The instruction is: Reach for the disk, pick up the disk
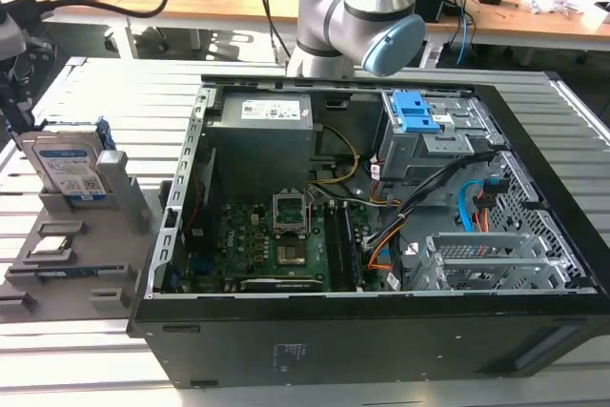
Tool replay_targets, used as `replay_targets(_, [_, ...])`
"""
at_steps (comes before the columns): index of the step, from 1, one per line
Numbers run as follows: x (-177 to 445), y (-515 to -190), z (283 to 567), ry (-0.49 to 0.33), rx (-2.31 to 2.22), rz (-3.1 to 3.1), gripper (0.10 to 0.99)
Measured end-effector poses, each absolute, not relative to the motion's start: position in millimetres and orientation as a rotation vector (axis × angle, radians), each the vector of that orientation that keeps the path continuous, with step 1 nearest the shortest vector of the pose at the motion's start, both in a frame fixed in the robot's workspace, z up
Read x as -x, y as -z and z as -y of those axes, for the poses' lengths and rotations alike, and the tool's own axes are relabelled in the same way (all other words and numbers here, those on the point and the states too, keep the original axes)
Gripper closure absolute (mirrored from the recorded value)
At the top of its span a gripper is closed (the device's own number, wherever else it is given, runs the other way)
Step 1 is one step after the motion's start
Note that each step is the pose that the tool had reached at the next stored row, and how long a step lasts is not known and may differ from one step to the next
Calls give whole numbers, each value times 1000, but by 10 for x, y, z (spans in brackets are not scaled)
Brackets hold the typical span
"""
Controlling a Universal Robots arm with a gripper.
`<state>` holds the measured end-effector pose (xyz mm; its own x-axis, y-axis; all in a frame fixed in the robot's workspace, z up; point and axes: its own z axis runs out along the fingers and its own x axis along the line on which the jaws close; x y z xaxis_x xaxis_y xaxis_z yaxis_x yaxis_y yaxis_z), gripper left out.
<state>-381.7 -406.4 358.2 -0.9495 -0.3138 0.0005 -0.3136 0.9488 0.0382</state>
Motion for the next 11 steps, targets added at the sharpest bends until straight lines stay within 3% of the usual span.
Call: replay_targets(11, [3817,-3582,4064,58,-666,3061,980])
